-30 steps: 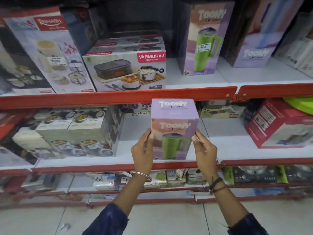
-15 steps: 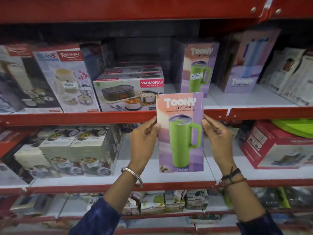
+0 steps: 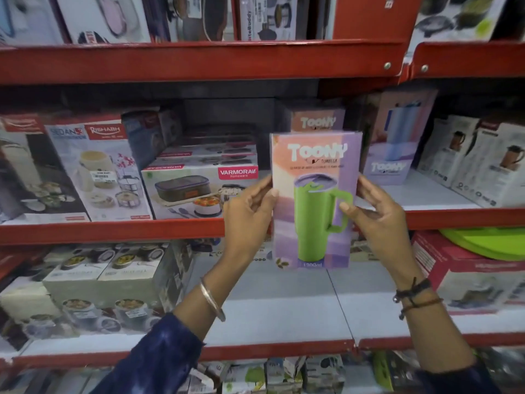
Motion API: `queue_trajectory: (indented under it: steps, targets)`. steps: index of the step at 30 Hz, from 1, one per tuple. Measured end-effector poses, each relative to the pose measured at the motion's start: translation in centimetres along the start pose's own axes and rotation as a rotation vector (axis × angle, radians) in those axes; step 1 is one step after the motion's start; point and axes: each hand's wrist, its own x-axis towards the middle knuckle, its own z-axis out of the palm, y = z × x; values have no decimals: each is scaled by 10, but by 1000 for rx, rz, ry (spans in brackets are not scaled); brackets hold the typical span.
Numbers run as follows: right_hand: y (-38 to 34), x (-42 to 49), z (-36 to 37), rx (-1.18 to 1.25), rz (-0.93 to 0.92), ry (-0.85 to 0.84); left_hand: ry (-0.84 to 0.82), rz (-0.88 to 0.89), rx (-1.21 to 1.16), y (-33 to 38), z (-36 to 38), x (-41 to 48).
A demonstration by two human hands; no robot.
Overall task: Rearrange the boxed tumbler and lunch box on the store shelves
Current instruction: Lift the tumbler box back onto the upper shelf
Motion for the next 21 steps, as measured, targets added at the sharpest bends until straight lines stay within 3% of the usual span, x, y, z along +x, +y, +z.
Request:
queue_trajectory:
  steps: [9,17,21]
  targets:
    - [5,74,-25,-140,-185,68,53,201,23,3,48,55]
    - [60,92,-25,-214,-108,68,49,113,73,-57,71,65]
    - [82,98,-28,-177,-40,76,42,150,186,-73,78,75]
